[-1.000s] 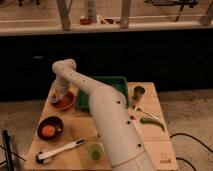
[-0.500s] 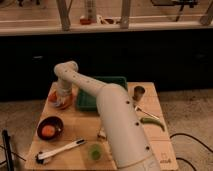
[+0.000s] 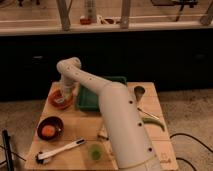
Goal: Wipe red bowl with towel
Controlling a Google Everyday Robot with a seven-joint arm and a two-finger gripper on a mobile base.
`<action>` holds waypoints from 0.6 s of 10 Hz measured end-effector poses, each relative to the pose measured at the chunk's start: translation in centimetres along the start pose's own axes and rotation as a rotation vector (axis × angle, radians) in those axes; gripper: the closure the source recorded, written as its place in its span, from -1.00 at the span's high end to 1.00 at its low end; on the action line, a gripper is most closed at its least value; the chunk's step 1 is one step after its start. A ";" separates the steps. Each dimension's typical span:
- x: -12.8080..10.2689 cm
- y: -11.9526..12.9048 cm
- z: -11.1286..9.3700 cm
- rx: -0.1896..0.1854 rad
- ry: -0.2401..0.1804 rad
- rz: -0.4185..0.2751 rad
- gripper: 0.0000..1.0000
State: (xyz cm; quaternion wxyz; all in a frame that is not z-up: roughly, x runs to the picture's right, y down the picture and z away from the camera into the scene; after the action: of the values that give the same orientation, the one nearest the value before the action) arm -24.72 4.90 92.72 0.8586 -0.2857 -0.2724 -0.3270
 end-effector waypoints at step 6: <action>-1.3 -3.2 2.4 0.007 -0.026 -0.067 -1.00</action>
State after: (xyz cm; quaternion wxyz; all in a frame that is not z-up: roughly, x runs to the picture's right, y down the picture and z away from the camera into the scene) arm -28.50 5.00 94.54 0.8447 -0.2777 -0.2939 -0.3507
